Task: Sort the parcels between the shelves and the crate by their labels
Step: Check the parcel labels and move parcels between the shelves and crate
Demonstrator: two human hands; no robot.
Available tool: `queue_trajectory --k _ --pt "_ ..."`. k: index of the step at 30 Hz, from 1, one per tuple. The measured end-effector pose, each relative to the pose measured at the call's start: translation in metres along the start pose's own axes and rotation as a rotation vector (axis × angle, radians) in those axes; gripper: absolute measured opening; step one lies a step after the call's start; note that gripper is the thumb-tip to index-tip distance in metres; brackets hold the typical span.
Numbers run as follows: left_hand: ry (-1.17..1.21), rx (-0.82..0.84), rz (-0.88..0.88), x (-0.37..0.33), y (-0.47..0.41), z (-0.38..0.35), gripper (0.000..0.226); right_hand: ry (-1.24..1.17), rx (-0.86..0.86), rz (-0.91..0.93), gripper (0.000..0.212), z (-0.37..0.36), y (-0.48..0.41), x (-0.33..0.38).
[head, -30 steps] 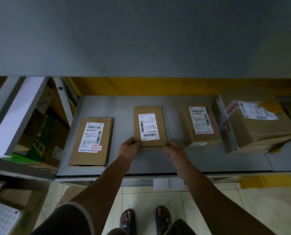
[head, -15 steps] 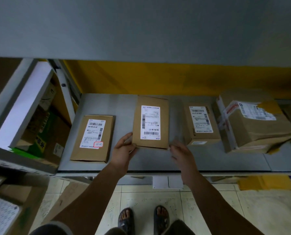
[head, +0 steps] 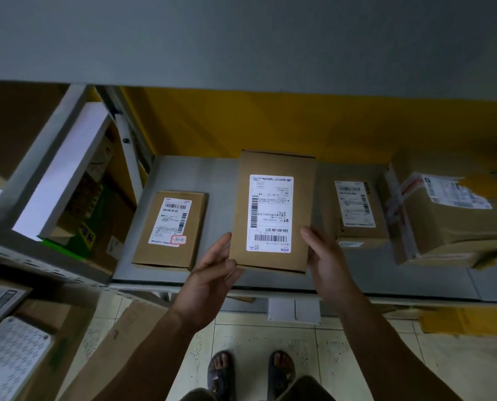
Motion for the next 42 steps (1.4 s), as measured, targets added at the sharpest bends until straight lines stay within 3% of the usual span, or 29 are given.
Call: queue_trajectory --k 2,9,15,17,20,25,33,37,42 --pt "0.051 0.059 -0.002 0.001 0.004 -0.005 0.071 -0.021 0.022 0.04 0.065 -0.003 0.005 0.004" --pt "0.112 0.114 -0.011 0.003 0.012 -0.014 0.086 -0.064 0.057 0.116 0.06 -0.011 0.016 0.019" --pt "0.138 0.117 -0.009 0.005 0.012 -0.018 0.074 -0.065 0.048 0.114 0.058 -0.01 0.02 0.02" --pt "0.143 0.09 -0.011 0.005 0.011 -0.017 0.073 -0.044 0.034 0.108 0.049 -0.01 0.02 0.022" --pt "0.126 0.069 -0.024 0.004 0.006 -0.017 0.069 0.02 -0.01 0.071 0.016 -0.005 0.015 0.019" --pt "0.079 -0.022 -0.037 0.005 -0.007 -0.007 0.054 0.202 -0.033 -0.01 0.038 0.007 0.007 0.001" --pt "0.032 -0.296 -0.01 0.011 -0.039 0.008 0.039 0.401 -0.195 0.031 0.026 0.021 -0.004 -0.011" --pt "-0.108 -0.43 0.005 0.004 -0.053 0.007 0.025 0.466 -0.311 -0.022 0.025 0.03 -0.02 -0.014" --pt "-0.332 -0.568 0.055 0.004 -0.072 0.018 0.024 0.435 -0.34 -0.07 0.022 0.03 -0.038 -0.015"
Point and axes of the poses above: each hand's wrist, its own y-axis away from the middle knuckle, its own z-axis out of the back of the hand, x = y × z, the point moved 9 cm from there along -y, towards the middle knuckle, and after that the axes turned 2 degrees about y, right-handed, at the moved point
